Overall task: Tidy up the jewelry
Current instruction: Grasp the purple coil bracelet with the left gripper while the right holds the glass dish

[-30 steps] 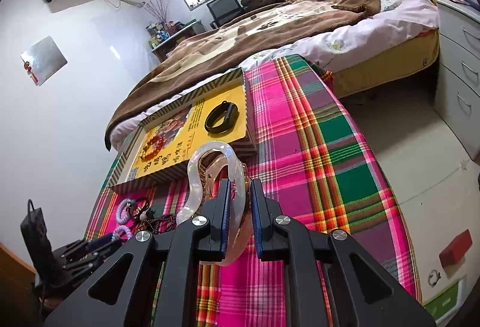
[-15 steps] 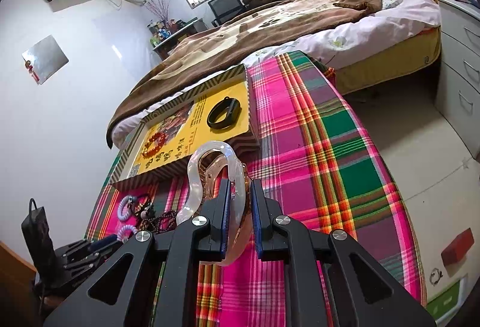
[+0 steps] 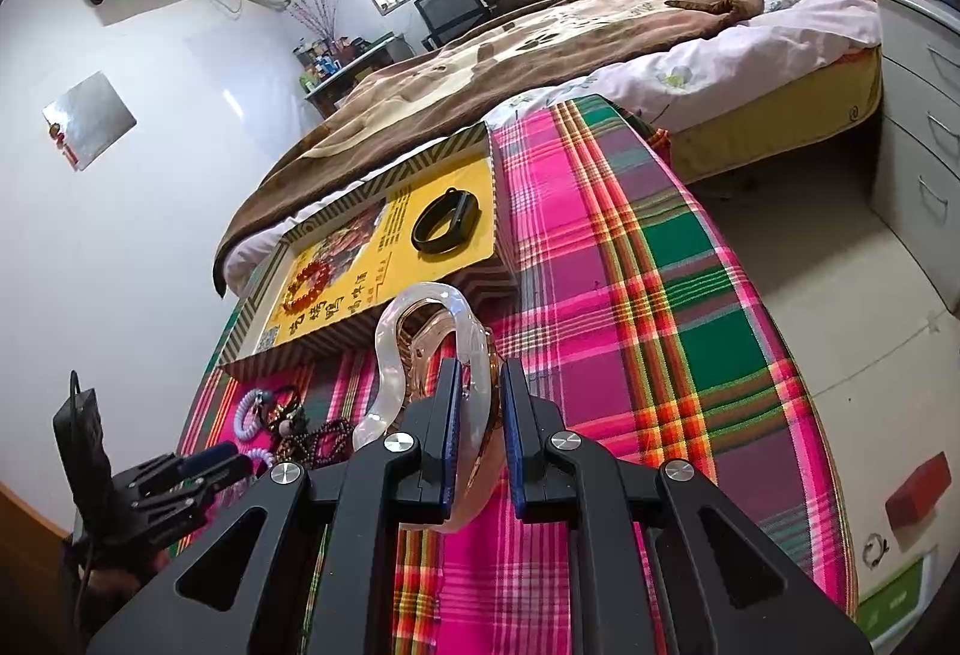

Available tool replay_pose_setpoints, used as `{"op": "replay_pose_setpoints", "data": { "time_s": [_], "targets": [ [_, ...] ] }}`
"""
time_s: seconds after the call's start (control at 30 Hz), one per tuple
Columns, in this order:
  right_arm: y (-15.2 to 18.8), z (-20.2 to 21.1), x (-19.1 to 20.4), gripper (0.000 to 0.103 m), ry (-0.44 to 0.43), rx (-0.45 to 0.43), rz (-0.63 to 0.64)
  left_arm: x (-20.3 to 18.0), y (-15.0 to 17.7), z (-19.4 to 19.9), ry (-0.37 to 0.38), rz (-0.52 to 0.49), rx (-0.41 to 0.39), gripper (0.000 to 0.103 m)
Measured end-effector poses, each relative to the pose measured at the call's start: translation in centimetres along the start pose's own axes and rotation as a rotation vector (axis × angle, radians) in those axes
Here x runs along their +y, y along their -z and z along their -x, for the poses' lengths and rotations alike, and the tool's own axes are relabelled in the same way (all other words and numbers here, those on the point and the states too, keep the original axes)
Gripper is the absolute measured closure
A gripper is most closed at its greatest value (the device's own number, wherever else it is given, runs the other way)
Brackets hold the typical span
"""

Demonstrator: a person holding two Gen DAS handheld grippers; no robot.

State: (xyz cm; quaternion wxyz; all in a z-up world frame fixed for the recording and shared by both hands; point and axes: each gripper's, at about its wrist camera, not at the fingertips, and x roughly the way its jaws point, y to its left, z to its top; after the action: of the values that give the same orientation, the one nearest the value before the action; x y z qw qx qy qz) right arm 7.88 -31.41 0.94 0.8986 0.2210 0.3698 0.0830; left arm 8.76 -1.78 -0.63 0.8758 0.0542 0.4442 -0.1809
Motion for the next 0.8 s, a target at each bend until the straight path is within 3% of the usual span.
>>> {"op": "replay_pose_setpoints", "data": {
  "time_s": [0.23, 0.37, 0.47, 0.8],
  "targets": [
    [0.1, -0.2, 0.0, 0.089, 0.001, 0.006, -0.005, -0.8, -0.4, -1.4, 0.028, -0.03, 0.053, 0.07],
    [0.1, -0.2, 0.1, 0.089, 0.0, 0.004, -0.005, -1.1, -0.4, -1.3, 0.031, -0.032, 0.044, 0.088],
    [0.1, -0.2, 0.1, 0.089, 0.0, 0.005, -0.005, -1.0, -0.4, -0.7, 0.012, -0.031, 0.028, 0.093],
    [-0.5, 0.8, 0.7, 0.089, -0.004, -0.017, 0.005, -1.1, -1.3, 3.2, 0.017, -0.022, -0.069, 0.093]
  ]
}}
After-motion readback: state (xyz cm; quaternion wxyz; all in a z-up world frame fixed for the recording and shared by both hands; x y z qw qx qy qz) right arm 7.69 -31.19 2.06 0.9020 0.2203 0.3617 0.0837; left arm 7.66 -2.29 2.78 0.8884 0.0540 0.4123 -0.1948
